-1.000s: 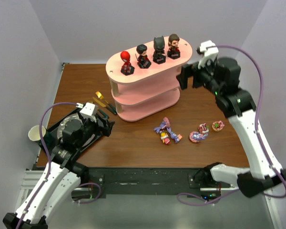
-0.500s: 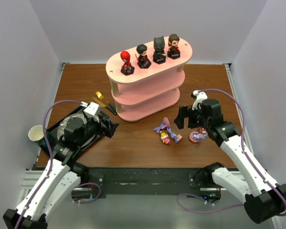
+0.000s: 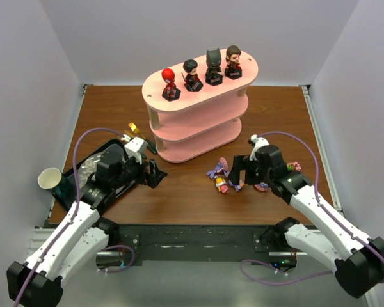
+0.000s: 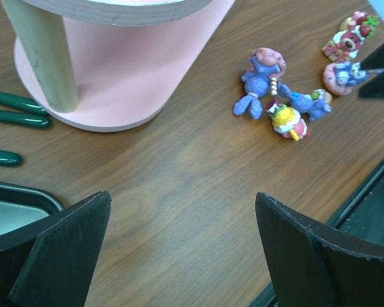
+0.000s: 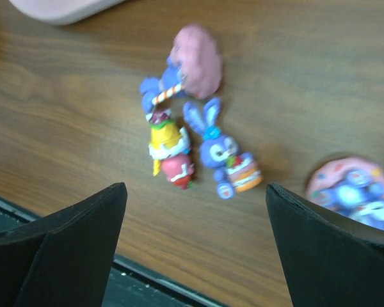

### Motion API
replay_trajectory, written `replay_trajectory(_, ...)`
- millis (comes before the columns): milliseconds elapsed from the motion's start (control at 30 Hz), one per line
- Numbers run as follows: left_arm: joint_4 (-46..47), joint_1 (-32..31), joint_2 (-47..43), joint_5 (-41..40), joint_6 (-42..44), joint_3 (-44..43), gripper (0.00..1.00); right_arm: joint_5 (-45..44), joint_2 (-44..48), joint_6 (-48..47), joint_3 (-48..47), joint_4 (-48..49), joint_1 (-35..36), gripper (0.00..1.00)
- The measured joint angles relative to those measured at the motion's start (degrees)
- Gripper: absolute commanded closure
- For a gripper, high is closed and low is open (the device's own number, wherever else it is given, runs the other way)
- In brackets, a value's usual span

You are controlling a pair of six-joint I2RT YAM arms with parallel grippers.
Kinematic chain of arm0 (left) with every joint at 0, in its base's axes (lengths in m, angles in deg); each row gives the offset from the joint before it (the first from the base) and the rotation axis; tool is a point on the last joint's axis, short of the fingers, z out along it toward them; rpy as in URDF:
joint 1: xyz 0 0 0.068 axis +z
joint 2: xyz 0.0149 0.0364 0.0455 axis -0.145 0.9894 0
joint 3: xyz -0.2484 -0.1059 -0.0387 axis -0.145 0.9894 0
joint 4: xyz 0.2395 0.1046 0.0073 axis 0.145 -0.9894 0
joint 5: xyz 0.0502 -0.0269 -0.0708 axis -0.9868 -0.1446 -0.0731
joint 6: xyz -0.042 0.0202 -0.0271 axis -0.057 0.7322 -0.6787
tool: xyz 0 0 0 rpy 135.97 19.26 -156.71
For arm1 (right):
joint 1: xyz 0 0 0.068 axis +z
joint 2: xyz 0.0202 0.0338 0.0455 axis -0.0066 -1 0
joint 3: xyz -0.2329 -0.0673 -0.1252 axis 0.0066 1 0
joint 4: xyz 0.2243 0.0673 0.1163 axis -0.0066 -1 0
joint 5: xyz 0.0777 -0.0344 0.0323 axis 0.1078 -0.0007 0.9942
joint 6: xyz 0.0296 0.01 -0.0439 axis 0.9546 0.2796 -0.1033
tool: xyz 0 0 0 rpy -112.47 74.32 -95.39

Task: Place and organize the plastic toys onto the shelf

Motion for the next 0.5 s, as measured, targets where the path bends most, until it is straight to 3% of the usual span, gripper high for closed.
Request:
replay_trajectory(233, 0.1, -0.4, -0.1, 1.4, -1.6, 0.0, 0.00, -8.0, -4.1, 5.7, 1.0, 1.4, 12.3, 0.09)
replay_trajectory(500, 1.4, -1.1, -0.8, 3.1, -4.0, 0.4, 0.00, -17.9, -5.4, 9.6, 0.9, 0.5, 14.3, 0.09)
